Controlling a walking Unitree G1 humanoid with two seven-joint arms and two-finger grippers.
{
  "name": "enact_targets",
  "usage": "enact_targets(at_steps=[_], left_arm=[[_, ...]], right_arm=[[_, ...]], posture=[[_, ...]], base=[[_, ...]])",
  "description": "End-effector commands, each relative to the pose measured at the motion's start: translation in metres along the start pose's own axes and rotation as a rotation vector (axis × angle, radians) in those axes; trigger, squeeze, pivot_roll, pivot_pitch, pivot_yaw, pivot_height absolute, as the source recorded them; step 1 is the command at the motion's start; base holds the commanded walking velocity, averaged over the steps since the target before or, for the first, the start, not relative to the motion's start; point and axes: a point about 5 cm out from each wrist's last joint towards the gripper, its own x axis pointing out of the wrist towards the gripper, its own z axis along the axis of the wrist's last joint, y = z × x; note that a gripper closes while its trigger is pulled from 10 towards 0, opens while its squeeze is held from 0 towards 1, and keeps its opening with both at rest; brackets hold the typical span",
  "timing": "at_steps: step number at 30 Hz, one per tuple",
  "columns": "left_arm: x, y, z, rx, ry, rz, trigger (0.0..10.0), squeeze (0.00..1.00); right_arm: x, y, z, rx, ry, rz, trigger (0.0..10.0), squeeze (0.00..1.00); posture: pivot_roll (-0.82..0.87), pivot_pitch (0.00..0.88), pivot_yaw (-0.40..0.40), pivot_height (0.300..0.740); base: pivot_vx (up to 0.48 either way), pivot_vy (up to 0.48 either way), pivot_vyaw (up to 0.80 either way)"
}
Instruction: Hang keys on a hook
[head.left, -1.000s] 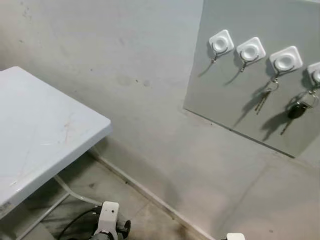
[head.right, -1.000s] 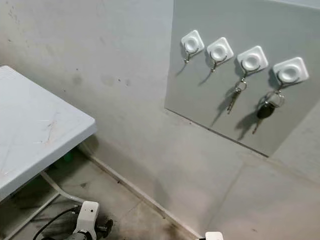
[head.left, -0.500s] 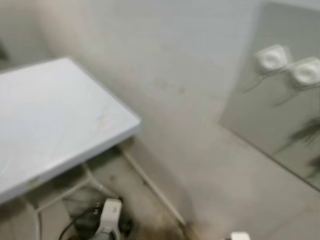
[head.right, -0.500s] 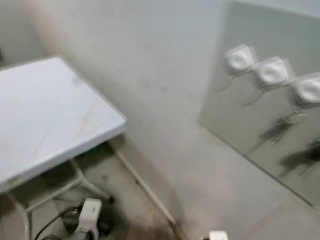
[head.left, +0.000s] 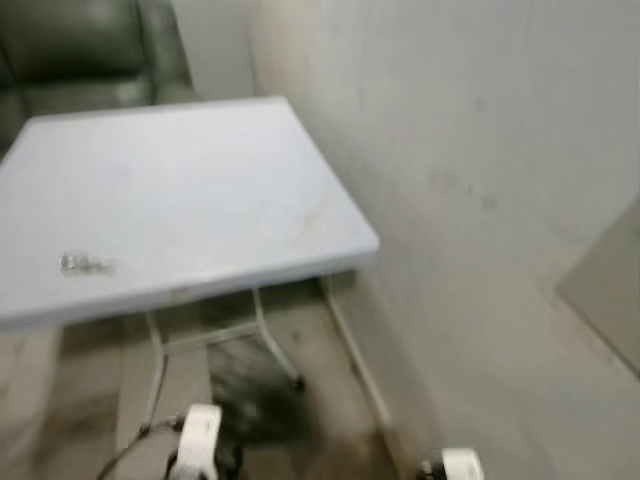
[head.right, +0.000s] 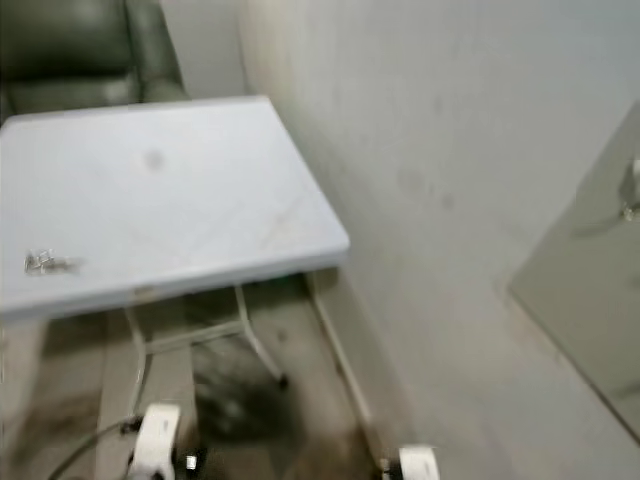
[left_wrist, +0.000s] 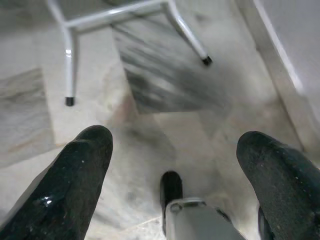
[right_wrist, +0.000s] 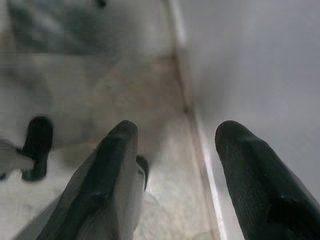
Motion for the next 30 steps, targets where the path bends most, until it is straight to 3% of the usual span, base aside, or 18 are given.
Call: enact_targets(at_steps=[1,16,30], left_arm=[[0.0003,-0.0043,-0.0012,0.003,0.006,-0.007,10.0,0.0],[0.0,-0.0021,-0.0022,-0.027,0.012,0.011,10.0,0.0],[-0.0014,0.0004,-0.0074,-0.052,0.033,0.023,10.0,0.0]], right_arm=[[-0.0012,-0.0058,-0.0036,-0.006,0.016,-0.011,10.0,0.0],[-0.0003,-0.0059,-0.001,0.007,0.012,-0.013,10.0,0.0],[0.0,-0.0059,-0.0001,0.048,0.008,-0.015,10.0,0.0]], posture=[[-0.01,0.0,-0.031,0.74],[0.0,0.0,-0.038,0.74],[0.0,0.0,-0.039,0.74]], base=[[0.0,0.0,0.8],[0.0,0.0,0.8],[0.0,0.0,0.0]])
